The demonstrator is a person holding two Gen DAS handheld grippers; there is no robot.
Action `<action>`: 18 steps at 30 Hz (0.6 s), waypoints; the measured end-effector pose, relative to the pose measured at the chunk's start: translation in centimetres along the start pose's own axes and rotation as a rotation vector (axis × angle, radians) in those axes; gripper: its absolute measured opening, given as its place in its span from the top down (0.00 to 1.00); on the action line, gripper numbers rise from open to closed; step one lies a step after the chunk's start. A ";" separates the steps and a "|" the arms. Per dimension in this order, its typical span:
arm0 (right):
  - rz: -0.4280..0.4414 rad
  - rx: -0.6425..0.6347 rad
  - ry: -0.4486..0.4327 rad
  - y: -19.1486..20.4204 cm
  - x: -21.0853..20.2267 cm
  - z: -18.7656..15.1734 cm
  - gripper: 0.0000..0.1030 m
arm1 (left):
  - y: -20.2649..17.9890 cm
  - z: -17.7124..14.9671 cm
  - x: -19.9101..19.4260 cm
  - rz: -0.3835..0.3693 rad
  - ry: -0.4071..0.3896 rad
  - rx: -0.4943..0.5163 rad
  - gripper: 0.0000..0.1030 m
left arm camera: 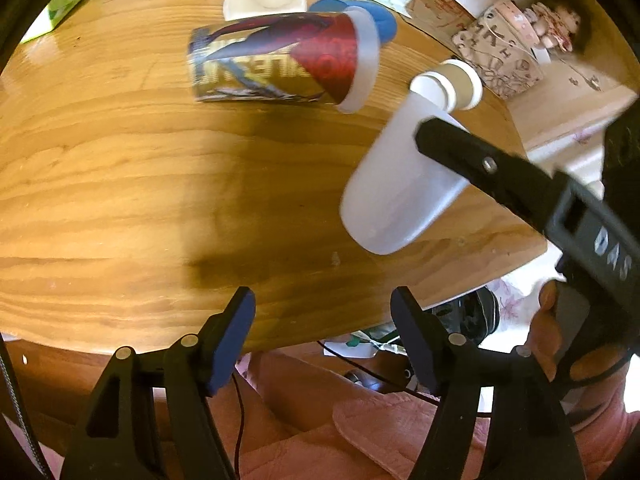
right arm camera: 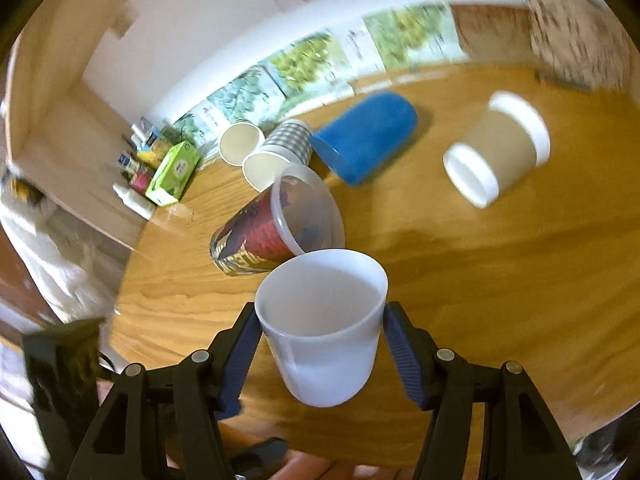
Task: Flip cup upright
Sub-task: 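Open the left gripper and turn the cup upright with the right gripper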
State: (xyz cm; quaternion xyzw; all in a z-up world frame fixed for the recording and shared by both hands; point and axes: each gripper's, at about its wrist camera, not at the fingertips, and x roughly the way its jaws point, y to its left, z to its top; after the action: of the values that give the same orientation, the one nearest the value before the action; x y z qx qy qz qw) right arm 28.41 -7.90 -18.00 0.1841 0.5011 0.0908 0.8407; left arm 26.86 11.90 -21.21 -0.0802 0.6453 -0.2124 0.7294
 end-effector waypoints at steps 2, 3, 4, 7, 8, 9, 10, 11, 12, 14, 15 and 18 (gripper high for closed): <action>-0.010 -0.034 -0.016 0.4 -0.1 -0.3 0.39 | 0.4 -0.2 -0.1 0.005 -0.006 -0.016 0.28; -0.015 -0.051 -0.025 0.6 -0.2 -0.5 0.39 | 0.4 -0.1 -0.1 0.011 -0.009 -0.022 0.28; -0.021 -0.072 -0.034 0.8 -0.2 -0.8 0.39 | 0.6 -0.2 -0.2 0.014 -0.011 -0.025 0.28; -0.040 -0.119 -0.046 1.5 -0.3 -1.3 0.39 | 1.1 -0.5 -0.4 0.024 -0.014 -0.032 0.28; -0.044 -0.131 -0.048 1.7 -0.4 -1.5 0.39 | 1.3 -0.5 -0.4 0.028 -0.014 -0.033 0.28; -0.053 -0.149 -0.053 1.9 -0.5 -1.8 0.39 | 1.4 -0.6 -0.5 0.033 -0.014 -0.035 0.28; -0.060 -0.161 -0.057 2.1 -0.6 -2.0 0.39 | 1.5 -0.6 -0.5 0.038 -0.016 -0.037 0.28; -0.068 -0.181 -0.063 2.4 -0.6 -2.2 0.39 | 1.5 -0.7 -0.5 0.043 -0.018 -0.038 0.28; -0.073 -0.196 -0.066 2.6 -0.6 -2.3 0.39 | 1.6 -0.7 -0.6 0.049 -0.021 -0.041 0.28; -0.092 -0.239 -0.076 3.2 -0.6 -2.8 0.39 | 2.0 -1.0 -0.8 0.059 -0.026 -0.047 0.28; -0.098 -0.253 -0.080 3.3 -0.7 -3.0 0.39 | 2.1 -1.1 -0.8 0.066 -0.029 -0.047 0.28; -0.122 -0.308 -0.095 4.0 -0.8 -3.8 0.39 | 1.7 -1.5 -0.9 0.108 -0.044 -0.028 0.28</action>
State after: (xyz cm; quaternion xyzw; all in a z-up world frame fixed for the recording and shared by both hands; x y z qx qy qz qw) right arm 24.82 -3.65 -17.37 0.0265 0.4513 0.1063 0.8856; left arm 25.72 14.03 -21.34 -0.0602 0.6353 -0.1616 0.7527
